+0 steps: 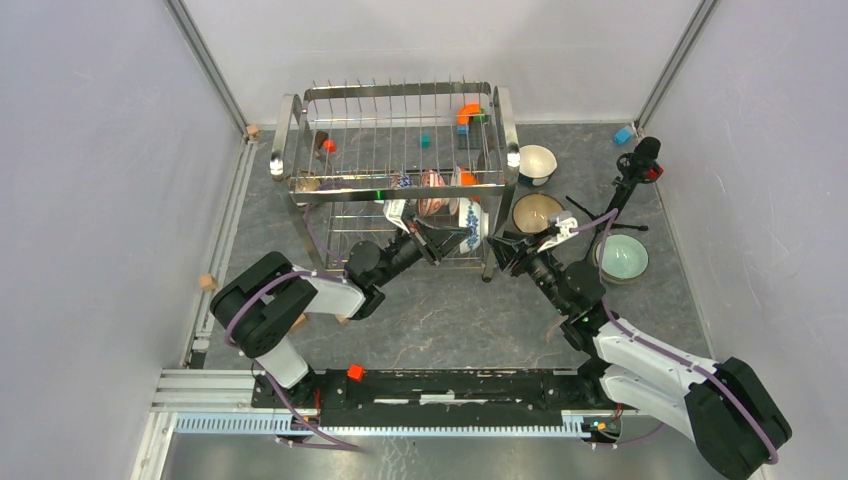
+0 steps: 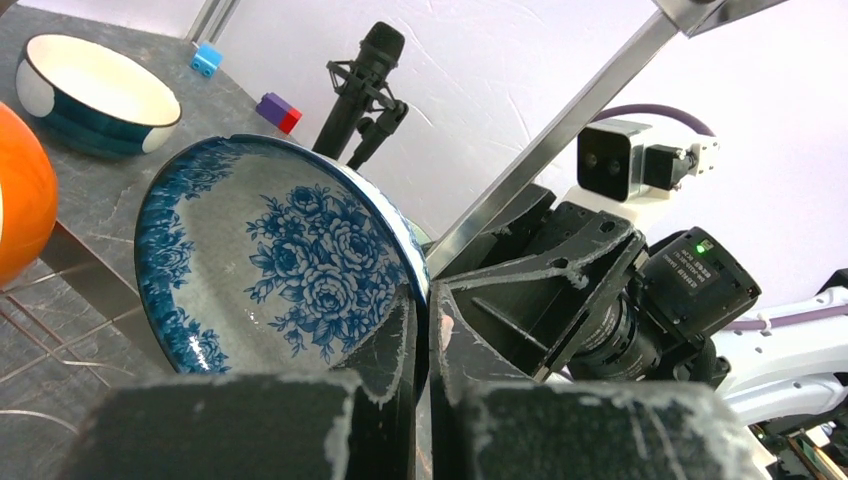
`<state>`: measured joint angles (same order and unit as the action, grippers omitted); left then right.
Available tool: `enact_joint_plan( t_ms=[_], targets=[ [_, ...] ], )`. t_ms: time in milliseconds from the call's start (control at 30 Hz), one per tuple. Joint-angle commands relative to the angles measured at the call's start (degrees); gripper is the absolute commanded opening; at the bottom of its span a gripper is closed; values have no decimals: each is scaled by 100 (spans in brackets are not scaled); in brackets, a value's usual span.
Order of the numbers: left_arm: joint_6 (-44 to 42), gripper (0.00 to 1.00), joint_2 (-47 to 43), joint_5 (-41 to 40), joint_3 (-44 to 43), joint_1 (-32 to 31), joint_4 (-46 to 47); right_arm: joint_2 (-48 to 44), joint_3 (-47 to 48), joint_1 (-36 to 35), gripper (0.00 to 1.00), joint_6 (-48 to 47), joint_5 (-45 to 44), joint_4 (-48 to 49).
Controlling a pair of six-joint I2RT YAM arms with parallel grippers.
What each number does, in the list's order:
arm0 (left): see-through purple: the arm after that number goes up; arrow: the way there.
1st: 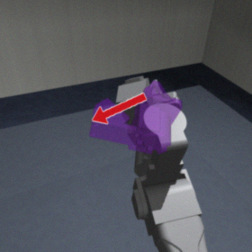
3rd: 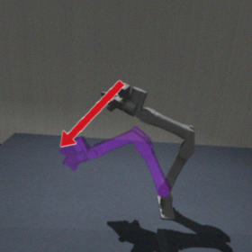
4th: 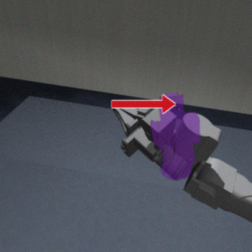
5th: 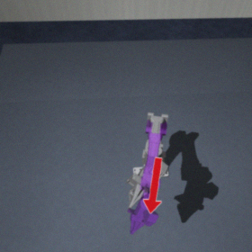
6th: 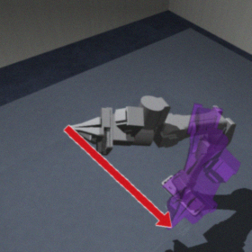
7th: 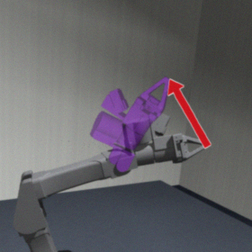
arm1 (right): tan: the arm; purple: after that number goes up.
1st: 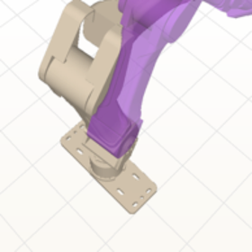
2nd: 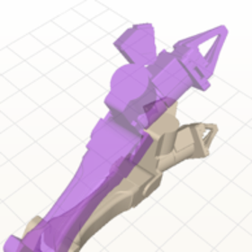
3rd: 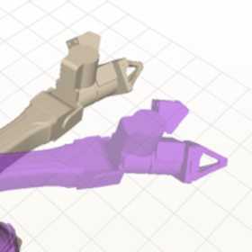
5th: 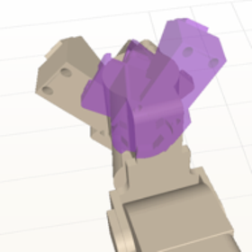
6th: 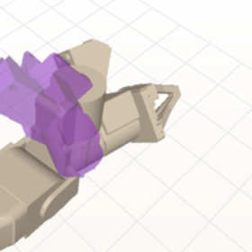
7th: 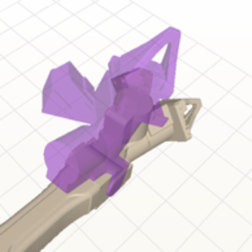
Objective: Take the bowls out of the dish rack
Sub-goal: Pick up the bowl from the dish rack, then place the bowl at the center of the board.
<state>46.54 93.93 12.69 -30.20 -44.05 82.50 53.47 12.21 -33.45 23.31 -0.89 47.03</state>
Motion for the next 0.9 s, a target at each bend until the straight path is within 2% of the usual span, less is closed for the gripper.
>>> enact_joint_plan(
  t_ms=[0,400,600,733,867],
  targets=[
    [194,2,-341,-38,137,31,663,-110,-1,164,46,-5,-266,64],
    [199,2,-1142,-276,923,-20,402,-353,42,190,53,-39,-107,-271],
    [10,2,-1748,-401,1179,-213,-578,-623,81,190,71,-80,73,-646],
    [-457,2,-2308,-565,1191,-477,-1489,-839,137,190,75,-105,297,-927],
    [-635,2,-2692,-676,1217,-725,-1949,-1039,248,193,77,-145,479,-1345]
  ],
)
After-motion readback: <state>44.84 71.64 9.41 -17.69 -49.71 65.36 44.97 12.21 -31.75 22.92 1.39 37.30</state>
